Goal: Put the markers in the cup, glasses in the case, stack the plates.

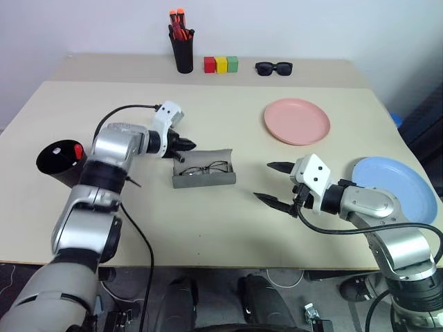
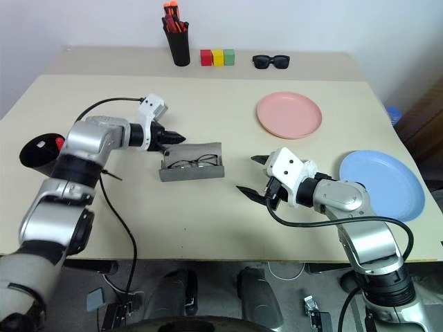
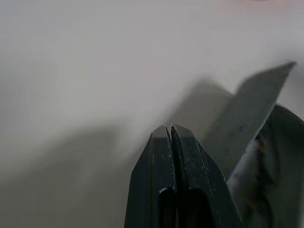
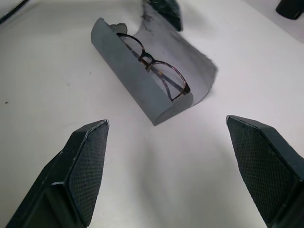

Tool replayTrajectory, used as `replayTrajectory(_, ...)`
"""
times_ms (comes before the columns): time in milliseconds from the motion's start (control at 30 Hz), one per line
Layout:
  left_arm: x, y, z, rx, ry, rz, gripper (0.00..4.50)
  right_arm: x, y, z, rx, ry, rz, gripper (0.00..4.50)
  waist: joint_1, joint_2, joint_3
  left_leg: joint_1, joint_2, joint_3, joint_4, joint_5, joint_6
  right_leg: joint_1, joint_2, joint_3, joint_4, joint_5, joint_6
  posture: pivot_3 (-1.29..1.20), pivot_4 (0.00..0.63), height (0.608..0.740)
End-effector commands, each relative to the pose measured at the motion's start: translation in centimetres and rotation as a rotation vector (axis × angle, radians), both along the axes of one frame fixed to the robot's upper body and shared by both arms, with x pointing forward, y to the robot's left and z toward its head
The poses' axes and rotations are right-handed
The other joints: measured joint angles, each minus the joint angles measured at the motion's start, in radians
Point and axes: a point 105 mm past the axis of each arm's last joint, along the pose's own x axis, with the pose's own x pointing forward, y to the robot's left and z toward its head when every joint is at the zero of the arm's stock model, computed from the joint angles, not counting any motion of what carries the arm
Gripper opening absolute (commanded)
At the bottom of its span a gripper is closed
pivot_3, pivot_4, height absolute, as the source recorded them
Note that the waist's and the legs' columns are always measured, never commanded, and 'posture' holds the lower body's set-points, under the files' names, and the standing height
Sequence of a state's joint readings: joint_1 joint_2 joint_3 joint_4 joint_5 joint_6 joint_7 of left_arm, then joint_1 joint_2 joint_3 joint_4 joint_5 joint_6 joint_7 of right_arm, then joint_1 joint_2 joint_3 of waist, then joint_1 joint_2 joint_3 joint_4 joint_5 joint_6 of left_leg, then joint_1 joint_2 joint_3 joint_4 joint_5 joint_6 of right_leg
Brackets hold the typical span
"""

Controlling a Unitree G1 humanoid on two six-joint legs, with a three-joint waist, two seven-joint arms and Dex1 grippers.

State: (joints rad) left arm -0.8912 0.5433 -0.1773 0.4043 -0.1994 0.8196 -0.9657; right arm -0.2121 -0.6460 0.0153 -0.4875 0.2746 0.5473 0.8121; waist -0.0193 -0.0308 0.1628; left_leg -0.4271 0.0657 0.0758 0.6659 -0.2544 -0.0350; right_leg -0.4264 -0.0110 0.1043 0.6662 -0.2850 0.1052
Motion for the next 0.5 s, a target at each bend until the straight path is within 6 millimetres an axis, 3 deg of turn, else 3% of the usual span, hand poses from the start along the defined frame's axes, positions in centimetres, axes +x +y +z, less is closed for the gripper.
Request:
replayTrajectory(33,-2.0,-0.5,0.6,0.020,-0.039,-0.079,0.04,0.5,-0.1,1.3,0.035,-0.042,-0.006,4.03,0.002,0.000,0.000,0.000,0.000,0.000,0.000,0.000,0.000,0.000,0.000,0.000,0.000,0.000,0.000,0.00,0.150,0.725)
replayTrajectory(267,-5.5,-0.4,-0.2,0.128,-0.216,-0.235,0.04,2.7,-0.5,1.9,0.042,-0.074,-0.074,4.03,0.005,0.000,0.000,0.000,0.000,0.000,0.001,0.000,0.000,0.000,-0.001,0.000,0.000,0.000,0.000,0.00,0.150,0.725)
replayTrajectory(367,-5.3,-0.6,1.3,0.073,-0.411,-0.210,0.04,4.7,-1.4,1.7,-0.016,-0.098,-0.164,4.03,0.008,0.000,0.000,0.000,0.000,0.000,0.001,0.000,0.000,0.000,-0.001,0.000,0.000,0.000,0.000,0.00,0.150,0.725)
replayTrajectory(500,-6.0,-0.8,3.3,-0.075,-0.594,-0.147,0.04,8.9,-3.9,1.3,-0.190,-0.178,-0.370,4.03,0.004,0.000,0.000,0.000,0.000,0.001,0.002,0.000,0.000,0.000,-0.002,0.000,0.000,0.000,0.000,0.00,0.150,0.725)
